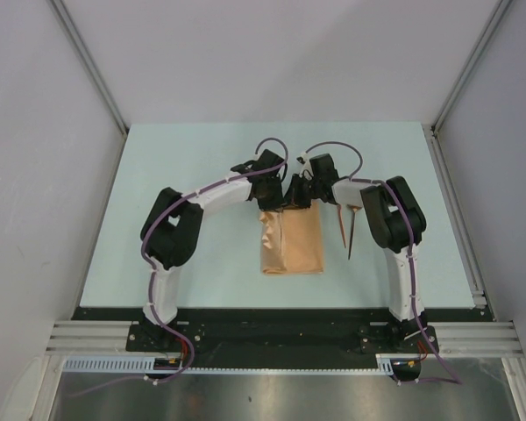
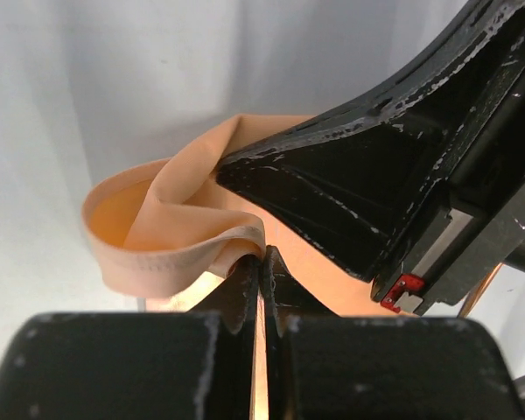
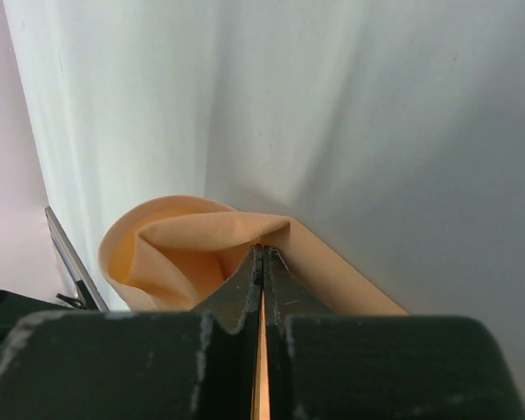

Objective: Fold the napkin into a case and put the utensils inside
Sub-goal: Fold the lower triangle-folded napkin at the center of the board, then smooth out the 2/3-rectangle-folded napkin at the center of the board.

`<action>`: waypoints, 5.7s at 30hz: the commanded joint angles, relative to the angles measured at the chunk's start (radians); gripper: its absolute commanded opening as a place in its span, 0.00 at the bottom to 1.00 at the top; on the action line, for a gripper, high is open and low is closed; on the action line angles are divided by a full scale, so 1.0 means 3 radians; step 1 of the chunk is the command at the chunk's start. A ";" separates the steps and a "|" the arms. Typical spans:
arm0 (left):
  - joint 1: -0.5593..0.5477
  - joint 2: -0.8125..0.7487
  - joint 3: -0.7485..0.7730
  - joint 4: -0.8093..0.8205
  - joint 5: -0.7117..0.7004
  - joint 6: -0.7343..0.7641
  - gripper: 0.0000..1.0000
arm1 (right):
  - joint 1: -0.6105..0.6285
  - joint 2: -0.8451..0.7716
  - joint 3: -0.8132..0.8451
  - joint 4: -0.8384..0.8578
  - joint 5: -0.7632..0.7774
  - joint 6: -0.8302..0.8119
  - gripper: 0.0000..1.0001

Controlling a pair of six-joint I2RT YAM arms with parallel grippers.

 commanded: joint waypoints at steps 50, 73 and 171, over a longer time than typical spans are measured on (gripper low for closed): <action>-0.0058 0.0360 0.0276 0.0133 0.0149 -0.0243 0.00 | 0.0124 -0.1368 -0.1008 -0.0641 0.0302 -0.0237 0.25; -0.0048 0.0335 0.0184 0.0200 0.0103 -0.0458 0.00 | 0.0523 -0.1353 -0.1567 0.0005 -0.0041 0.0035 0.14; 0.0494 -0.0325 -0.0368 0.0276 0.0308 0.0375 0.06 | -0.0137 -0.0269 -0.0391 0.0245 -0.0143 0.0096 0.00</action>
